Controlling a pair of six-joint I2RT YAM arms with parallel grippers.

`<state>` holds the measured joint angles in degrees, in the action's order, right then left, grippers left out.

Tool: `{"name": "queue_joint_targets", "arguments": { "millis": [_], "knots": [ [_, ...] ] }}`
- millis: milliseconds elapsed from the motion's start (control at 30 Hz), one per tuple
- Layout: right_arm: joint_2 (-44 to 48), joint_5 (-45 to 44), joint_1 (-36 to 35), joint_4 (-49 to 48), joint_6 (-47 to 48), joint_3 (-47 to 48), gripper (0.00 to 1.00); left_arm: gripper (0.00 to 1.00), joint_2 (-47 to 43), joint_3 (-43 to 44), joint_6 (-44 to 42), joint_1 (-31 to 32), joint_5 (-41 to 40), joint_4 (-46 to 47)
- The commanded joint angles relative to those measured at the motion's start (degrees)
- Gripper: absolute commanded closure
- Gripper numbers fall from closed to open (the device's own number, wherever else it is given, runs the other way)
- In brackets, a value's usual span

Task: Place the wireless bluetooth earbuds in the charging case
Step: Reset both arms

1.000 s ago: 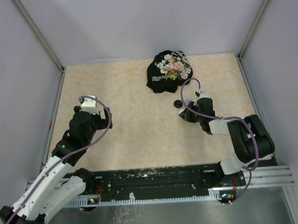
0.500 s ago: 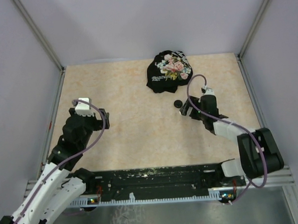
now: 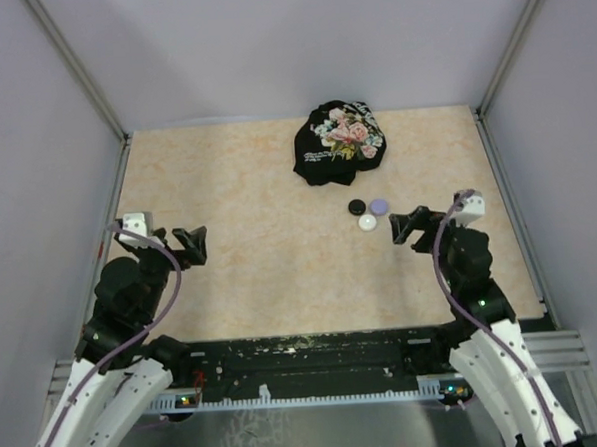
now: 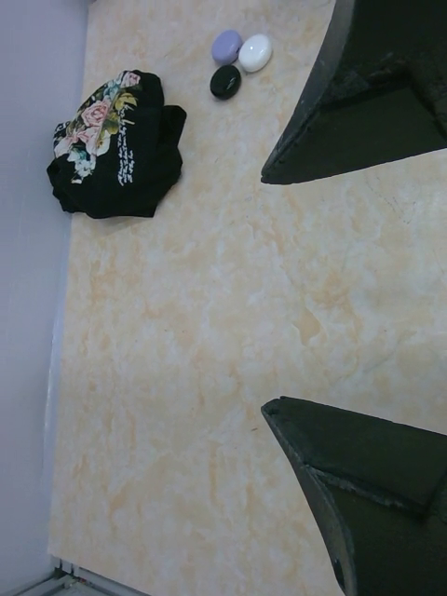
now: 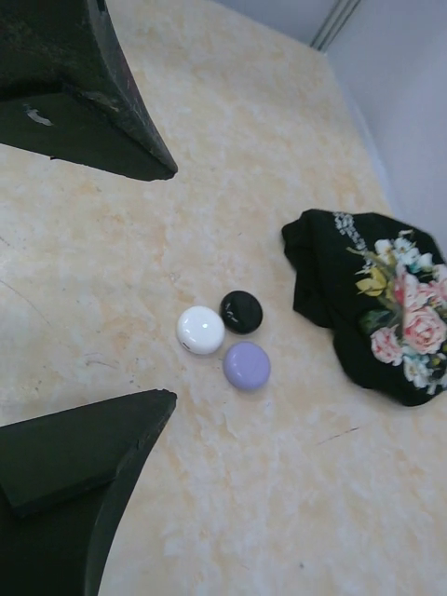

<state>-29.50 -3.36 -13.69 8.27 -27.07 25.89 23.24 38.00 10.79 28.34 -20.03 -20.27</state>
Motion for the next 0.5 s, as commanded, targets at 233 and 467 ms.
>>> {"name": "queue_joint_targets", "arguments": {
  "millis": [233, 467],
  "knots": [
    [23.4, -1.1, 0.4, 14.1, 8.9, 6.4, 0.07, 0.00, -10.2, 1.3, 6.3, -0.4, 3.0, -7.0],
    [23.6, 0.3, 0.4, 15.8, 12.4, 9.3, 0.07, 0.00, -14.5, -1.0, 8.9, -0.4, 5.8, -5.5]
  ]
}}
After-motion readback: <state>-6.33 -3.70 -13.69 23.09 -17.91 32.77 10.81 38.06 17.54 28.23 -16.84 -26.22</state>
